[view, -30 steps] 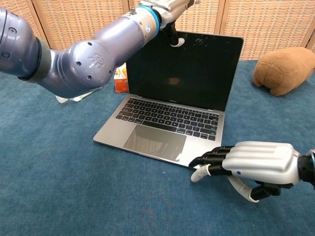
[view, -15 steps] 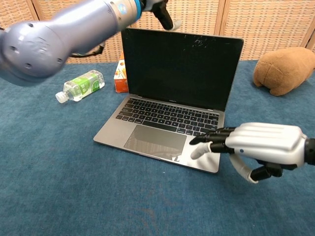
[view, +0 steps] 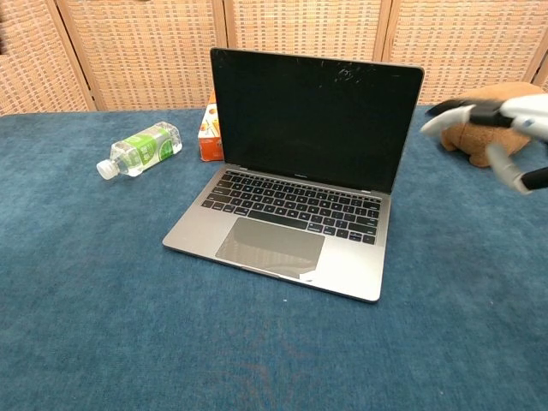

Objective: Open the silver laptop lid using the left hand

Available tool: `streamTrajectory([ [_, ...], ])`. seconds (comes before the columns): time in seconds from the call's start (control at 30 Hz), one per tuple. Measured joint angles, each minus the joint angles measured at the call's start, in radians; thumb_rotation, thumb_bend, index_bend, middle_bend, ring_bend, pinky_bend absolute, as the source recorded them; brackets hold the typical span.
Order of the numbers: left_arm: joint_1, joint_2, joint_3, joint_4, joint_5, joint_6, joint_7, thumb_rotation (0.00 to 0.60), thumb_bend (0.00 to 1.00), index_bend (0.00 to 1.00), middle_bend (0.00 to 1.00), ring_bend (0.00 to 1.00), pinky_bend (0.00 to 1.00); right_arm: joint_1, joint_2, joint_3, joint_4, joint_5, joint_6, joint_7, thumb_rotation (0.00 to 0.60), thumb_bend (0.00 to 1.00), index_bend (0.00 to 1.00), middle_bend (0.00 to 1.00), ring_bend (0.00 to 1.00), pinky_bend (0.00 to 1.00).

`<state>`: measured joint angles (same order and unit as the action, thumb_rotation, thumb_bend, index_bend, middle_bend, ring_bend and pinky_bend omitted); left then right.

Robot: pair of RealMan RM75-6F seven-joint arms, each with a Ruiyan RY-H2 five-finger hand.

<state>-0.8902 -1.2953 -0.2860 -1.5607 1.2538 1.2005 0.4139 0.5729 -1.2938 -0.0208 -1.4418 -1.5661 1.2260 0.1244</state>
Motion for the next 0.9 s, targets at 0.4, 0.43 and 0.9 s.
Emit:
streamTrajectory([
  [0.4,0.356,0.103,0.169,0.03,0.109,0.247,-0.423,0.6,0.0,0.0,0.0,0.0,0.0,-0.196,0.037,0.041,0.025,0.099,0.198,0.123,0.6,0.0,0.0,0.0,0.0,0.0],
  [0.43,0.388,0.108,0.184,0.031,0.112,0.273,-0.453,0.6,0.0,0.0,0.0,0.0,0.0,-0.21,0.039,0.041,0.013,0.101,0.215,0.116,0.6,0.0,0.0,0.0,0.0,0.0],
  [0.9,0.684,0.19,0.319,-0.216,0.079,0.406,-0.492,0.6,0.0,0.0,0.0,0.0,0.0,-0.391,0.054,0.015,-0.142,0.087,0.389,-0.038,0.6,0.0,0.0,0.0,0.0,0.0],
])
